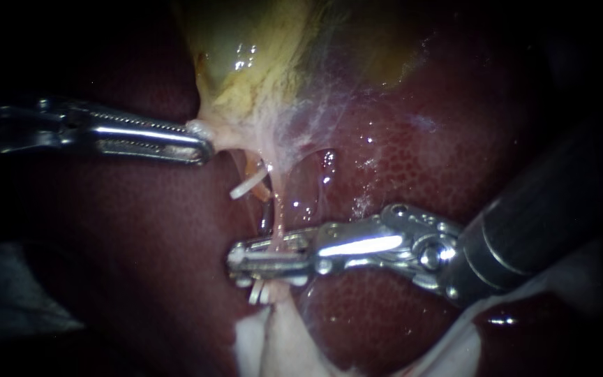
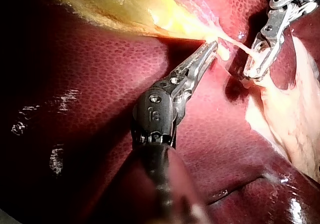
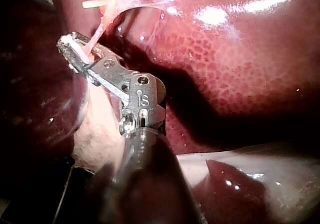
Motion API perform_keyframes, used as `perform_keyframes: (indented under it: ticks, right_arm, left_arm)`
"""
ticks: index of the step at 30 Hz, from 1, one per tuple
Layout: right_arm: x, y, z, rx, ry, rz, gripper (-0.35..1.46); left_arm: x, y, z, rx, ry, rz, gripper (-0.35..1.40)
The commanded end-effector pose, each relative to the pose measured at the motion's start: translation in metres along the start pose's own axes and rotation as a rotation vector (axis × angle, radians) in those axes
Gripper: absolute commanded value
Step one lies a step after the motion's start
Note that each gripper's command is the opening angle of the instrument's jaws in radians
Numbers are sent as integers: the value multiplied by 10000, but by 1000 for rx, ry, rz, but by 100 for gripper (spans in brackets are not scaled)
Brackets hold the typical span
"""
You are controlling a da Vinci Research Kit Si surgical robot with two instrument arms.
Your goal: Going back second clip right tube
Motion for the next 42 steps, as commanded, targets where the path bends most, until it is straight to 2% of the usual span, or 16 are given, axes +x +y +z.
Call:
perform_keyframes:
  ticks: [1, 5, 7, 10, 14, 16, 18, 21, 26, 27, 29, 31, 33, 37, 42]
  right_arm:
    - [-2, 1, 2, -1, 0, -1, -35]
    - [-2, 6, 9, -12, 7, 3, 28]
    - [-1, 9, 11, -44, 17, -20, 41]
    - [1, 14, 10, -104, 12, -66, 45]
    - [3, 27, 2, -231, -44, -154, 50]
    - [3, 32, -3, -276, -50, -184, 50]
    - [2, 35, -9, -305, -38, -199, 50]
    - [2, 34, -17, -310, -42, -232, 50]
    - [6, 15, -37, -297, -72, -363, 50]
    - [9, 7, -45, -293, -90, -412, 50]
    - [14, -6, -57, -293, -133, -463, 50]
    - [21, -23, -72, -297, -195, -517, 50]
    - [28, -40, -87, -305, -233, -563, 50]
    - [36, -62, -109, -304, -244, -633, 50]
    - [38, -75, -128, -318, -293, -708, 50]
  left_arm:
    - [0, 0, 0, -1, 0, 0, -35]
    - [0, 0, -1, -1, 0, 0, -35]
    - [0, 0, -1, -2, 0, 1, -35]
    - [-1, 0, -2, -2, 0, 1, -35]
    - [-1, -1, -2, -2, 0, 1, -35]
    - [-1, -1, -2, -2, 0, 1, -35]
    - [-1, -2, -3, -2, 0, 1, -35]
    - [-2, -2, -4, -3, -1, 1, -35]
    - [-3, -2, -6, -4, -1, 2, -35]
    - [-3, -2, -7, -5, -1, 2, -35]
    - [-3, -2, -7, -5, -1, 2, -35]
    - [-3, -2, -7, -5, -1, 2, -35]
    - [-3, -3, -8, -5, -1, 2, -35]
    - [-4, -5, -9, -6, -1, 2, -35]
    - [-4, -5, -9, -7, -2, 2, -35]
